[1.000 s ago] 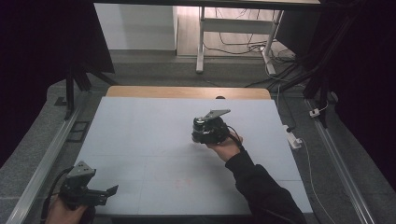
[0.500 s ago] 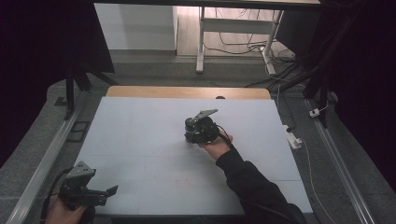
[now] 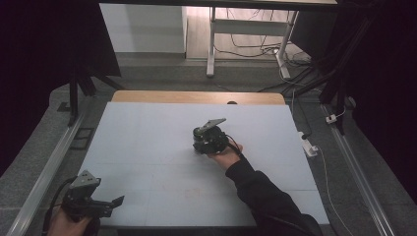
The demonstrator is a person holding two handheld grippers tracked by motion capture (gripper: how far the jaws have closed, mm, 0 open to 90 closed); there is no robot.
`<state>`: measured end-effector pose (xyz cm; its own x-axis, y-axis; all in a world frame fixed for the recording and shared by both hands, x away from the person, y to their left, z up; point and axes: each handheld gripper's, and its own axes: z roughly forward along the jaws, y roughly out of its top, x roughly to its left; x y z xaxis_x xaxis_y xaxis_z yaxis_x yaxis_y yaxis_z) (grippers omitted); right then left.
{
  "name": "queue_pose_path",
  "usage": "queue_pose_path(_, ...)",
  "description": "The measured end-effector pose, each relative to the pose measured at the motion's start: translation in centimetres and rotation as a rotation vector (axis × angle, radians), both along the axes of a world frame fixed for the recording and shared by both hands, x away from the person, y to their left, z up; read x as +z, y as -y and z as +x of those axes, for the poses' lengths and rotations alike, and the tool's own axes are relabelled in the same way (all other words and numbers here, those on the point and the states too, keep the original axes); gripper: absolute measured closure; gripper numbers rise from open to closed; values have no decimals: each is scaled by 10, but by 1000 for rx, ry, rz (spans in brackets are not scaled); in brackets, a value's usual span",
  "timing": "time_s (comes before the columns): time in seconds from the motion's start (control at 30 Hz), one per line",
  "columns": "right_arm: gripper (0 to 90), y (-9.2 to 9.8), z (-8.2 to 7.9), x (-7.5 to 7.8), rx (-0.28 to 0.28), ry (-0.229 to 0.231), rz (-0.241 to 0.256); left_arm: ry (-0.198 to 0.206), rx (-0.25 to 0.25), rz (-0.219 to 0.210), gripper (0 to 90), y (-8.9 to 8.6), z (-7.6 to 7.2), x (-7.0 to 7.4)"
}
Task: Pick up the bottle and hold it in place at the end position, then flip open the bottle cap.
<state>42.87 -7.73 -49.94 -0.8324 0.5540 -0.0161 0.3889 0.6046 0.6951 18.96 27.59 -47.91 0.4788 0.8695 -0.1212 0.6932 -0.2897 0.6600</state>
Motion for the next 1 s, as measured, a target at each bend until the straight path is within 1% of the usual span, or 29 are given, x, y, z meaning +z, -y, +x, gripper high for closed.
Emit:
queue_pose_path(0.13,531,0,-2,-1,9,24,-7,-1,-1,0,0,0,0,0)
queue_pose_path(0.37,531,1,-3,-2,11,23,-5,4,10,9,0,0,0,1)
queue_pose_path(0.43,531,1,-3,-2,13,24,-1,3,15,1,0,0,0,1)
queue_pose_path(0.57,531,2,-3,-3,15,27,2,1,5,-24,0,0,2,3)
queue_pose_path(0.67,531,2,-3,-3,11,26,5,8,2,-33,0,1,3,6)
queue_pose_path(0.73,531,2,-3,-3,11,25,4,8,-10,-53,0,1,4,7)
queue_pose_path(0.8,531,2,-3,-3,12,27,2,8,-21,-96,0,1,6,8)
queue_pose_path(0.87,531,2,-3,-3,13,27,3,0,-30,-120,0,2,8,8)
queue_pose_path(0.9,531,2,-3,-3,14,27,5,0,-29,-118,0,3,9,9)
queue_pose_path(0.93,531,2,-3,-3,16,29,5,11,-33,-103,0,5,10,9)
queue_pose_path(1.0,531,3,-3,-3,16,29,5,25,-44,-93,0,7,11,9)
